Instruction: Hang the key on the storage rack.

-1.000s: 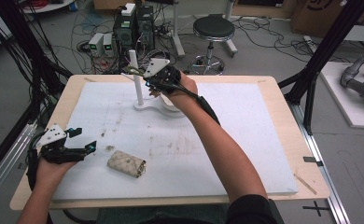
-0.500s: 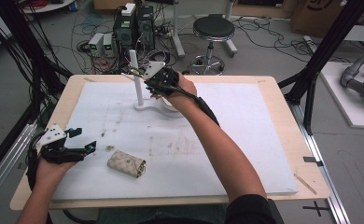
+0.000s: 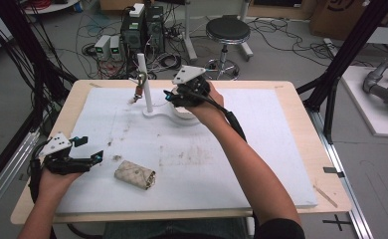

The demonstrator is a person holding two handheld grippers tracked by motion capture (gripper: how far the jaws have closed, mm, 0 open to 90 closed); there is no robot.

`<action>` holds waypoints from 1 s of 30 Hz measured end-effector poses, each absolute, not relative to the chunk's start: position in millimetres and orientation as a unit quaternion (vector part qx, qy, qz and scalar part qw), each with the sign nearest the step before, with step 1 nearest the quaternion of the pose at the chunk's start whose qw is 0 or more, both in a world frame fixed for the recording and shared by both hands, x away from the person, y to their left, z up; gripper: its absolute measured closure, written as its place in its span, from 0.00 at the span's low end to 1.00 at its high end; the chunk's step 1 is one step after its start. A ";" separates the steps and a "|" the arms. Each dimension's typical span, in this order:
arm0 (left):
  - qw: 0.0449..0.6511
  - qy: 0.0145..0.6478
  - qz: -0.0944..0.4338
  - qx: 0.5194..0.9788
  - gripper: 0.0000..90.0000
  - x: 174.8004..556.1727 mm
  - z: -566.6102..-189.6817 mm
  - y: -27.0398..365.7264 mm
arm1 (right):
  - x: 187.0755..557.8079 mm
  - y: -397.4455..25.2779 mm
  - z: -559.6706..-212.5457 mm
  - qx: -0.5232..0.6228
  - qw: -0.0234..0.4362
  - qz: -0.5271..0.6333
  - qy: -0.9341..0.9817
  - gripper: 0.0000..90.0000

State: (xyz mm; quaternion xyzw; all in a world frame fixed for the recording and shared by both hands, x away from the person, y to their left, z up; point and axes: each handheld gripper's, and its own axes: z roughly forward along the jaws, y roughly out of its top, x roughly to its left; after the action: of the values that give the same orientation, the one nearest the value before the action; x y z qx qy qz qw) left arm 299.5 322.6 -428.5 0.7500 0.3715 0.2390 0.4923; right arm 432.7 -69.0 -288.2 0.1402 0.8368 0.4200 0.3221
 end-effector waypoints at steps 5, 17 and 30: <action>0.493 0.371 0.239 0.750 0.19 300.1 -428.8 322.9 | 423.4 -100.4 -299.0 0.163 0.314 0.425 0.833 0.40; 0.496 0.369 0.241 0.748 0.19 300.4 -427.0 319.7 | 402.8 -183.8 -330.1 0.247 0.285 0.444 0.813 0.32; 0.506 0.361 0.247 0.744 0.19 306.6 -423.5 316.4 | 365.1 -259.8 -378.1 0.311 0.288 0.454 0.783 0.24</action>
State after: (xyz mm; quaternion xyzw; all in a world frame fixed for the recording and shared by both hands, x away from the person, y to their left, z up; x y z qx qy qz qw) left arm 306.6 316.4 -423.5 0.7438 0.3606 0.2469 0.5057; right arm 365.1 -259.8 -378.1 0.3114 0.7834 0.4544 0.2877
